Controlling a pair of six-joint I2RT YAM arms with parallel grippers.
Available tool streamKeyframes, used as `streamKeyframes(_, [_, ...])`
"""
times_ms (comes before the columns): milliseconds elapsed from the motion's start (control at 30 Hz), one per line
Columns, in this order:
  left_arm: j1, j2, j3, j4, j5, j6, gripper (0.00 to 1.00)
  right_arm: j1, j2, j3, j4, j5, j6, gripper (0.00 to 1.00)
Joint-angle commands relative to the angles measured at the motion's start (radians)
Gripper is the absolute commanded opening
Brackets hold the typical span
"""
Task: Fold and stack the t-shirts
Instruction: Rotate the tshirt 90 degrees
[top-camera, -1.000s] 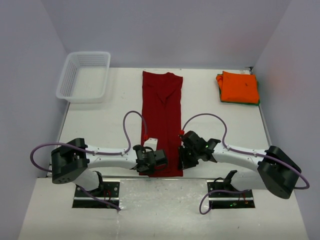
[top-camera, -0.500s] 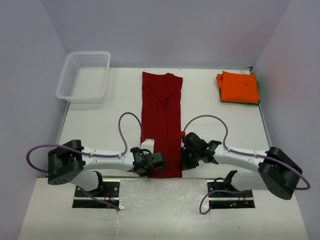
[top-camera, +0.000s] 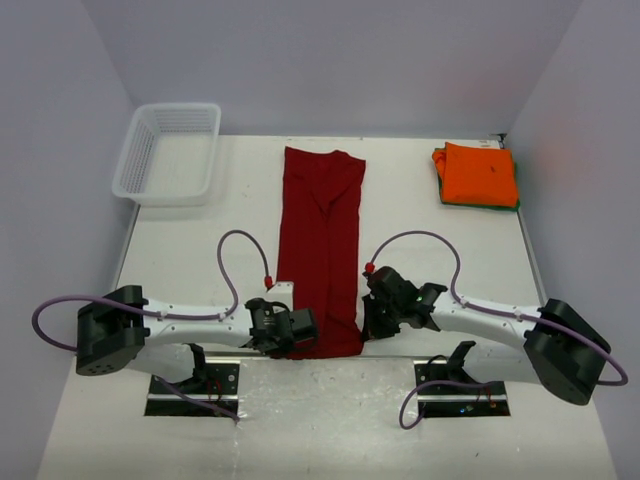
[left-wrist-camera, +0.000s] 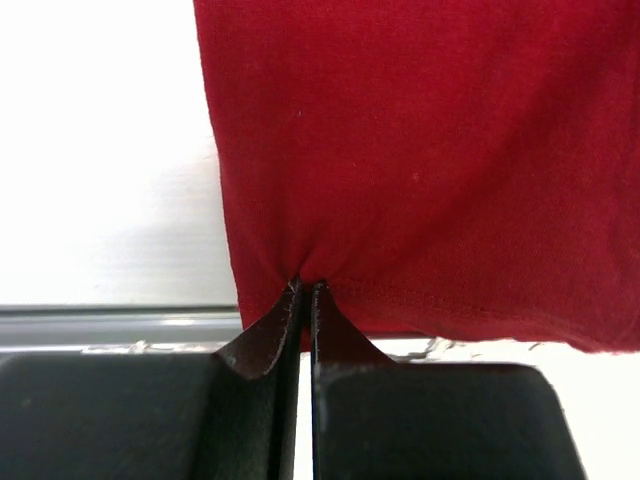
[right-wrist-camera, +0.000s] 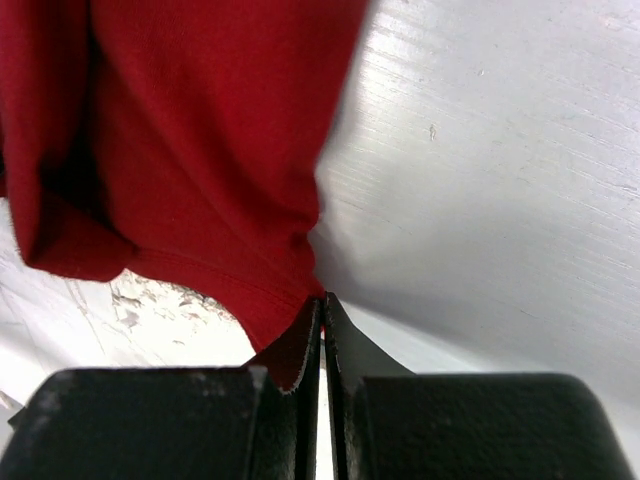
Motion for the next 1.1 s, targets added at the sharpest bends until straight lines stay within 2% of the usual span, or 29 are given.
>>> streamKeyframes(0, [-0.013, -0.015, -0.006, -0.154, -0.004, -0.025, 0.00, 0.005, 0.013, 0.004, -0.027, 0.039, 0.008, 0.00])
streamKeyframes(200, [-0.033, -0.015, 0.032, -0.183, -0.017, -0.045, 0.00, 0.007, 0.033, 0.010, -0.009, 0.004, -0.012, 0.01])
streamKeyframes(233, [-0.035, -0.013, 0.034, -0.182, -0.018, -0.041, 0.00, 0.007, 0.037, 0.011, -0.004, -0.004, -0.026, 0.05])
streamKeyframes(300, [-0.038, -0.002, 0.046, -0.179, -0.023, -0.039, 0.00, 0.007, 0.031, 0.017, 0.002, -0.005, -0.037, 0.20])
streamKeyframes(333, [-0.039, 0.002, 0.049, -0.174, -0.023, -0.036, 0.00, 0.007, 0.027, 0.023, -0.001, -0.007, -0.053, 0.37])
streamKeyframes(433, [-0.041, 0.034, 0.060, -0.160, -0.020, -0.022, 0.00, 0.007, -0.003, 0.063, -0.046, 0.027, -0.070, 0.49])
streamKeyframes(533, [-0.044, 0.064, 0.077, -0.137, -0.017, 0.001, 0.00, 0.005, -0.006, 0.131, -0.107, 0.071, -0.077, 0.52])
streamKeyframes(800, [-0.052, 0.084, 0.106, -0.125, -0.020, 0.024, 0.00, -0.042, 0.264, 0.358, -0.139, 0.143, -0.112, 0.51])
streamKeyframes(1033, [-0.059, 0.042, 0.100, -0.128, -0.029, 0.036, 0.00, -0.226, 0.434, 0.534, -0.142, 0.108, -0.172, 0.46])
streamKeyframes(1067, [-0.059, 0.035, 0.100, -0.133, -0.033, 0.041, 0.00, -0.252, 0.444, 0.556, -0.152, 0.113, -0.191, 0.40])
